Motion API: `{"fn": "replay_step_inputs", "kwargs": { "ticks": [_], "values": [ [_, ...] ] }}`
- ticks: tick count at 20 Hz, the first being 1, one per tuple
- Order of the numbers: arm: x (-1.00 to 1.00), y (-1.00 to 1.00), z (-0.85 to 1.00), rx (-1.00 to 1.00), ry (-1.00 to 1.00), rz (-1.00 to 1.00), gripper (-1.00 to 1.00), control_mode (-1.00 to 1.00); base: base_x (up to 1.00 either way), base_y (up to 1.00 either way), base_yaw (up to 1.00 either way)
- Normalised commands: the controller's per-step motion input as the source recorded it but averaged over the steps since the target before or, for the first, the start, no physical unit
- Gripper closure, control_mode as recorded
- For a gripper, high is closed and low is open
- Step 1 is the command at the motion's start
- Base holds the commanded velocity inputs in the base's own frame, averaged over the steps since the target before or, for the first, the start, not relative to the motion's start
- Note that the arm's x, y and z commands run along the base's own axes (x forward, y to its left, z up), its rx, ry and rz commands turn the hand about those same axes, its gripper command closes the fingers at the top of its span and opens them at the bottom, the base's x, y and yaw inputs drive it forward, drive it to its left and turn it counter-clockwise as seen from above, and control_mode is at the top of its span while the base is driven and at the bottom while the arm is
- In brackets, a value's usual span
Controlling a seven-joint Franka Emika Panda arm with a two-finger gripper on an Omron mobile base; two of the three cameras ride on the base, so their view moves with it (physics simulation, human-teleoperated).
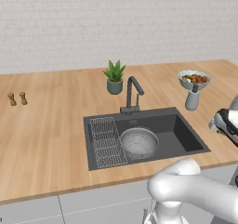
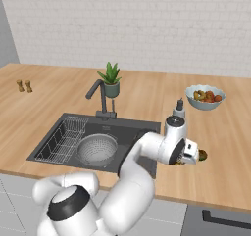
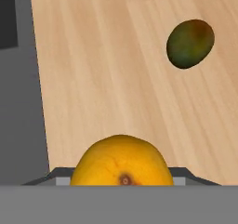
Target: Put the colander in the sink, put the mango, tangerine in the colander, and turn on the sink faucet and pour water over the colander.
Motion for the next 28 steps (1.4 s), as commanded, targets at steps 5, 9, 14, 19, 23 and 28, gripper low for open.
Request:
{"fn": "replay_step_inputs", "kwargs": {
  "ticks": [5,9,14,19,23,28],
  "values": [
    [0.52,0.8,0.15,0.05,-0.04,0.28,1.0,-1.0,0.0,0.0,0.0],
    [0.56,0.25,0.19,0.27,-0.11,0.31,1.0,-1.0,0.0,0.0,0.0],
    [0.45,0.66,0.06,0.19,-0.01,0.12,1.0,-1.0,0.0,0.0,0.0],
    [0.42,0.73,0.01,0.11,0.04,0.05,1.0,-1.0,0.0,0.0,0.0],
    [0.4,0.73,0.02,0.01,0.16,0.03,1.0,-1.0,0.0,0.0,0.0],
    [0.3,0.64,-0.1,0.0,0.19,0.07,1.0,-1.0,0.0,0.0,0.0]
  ]
}}
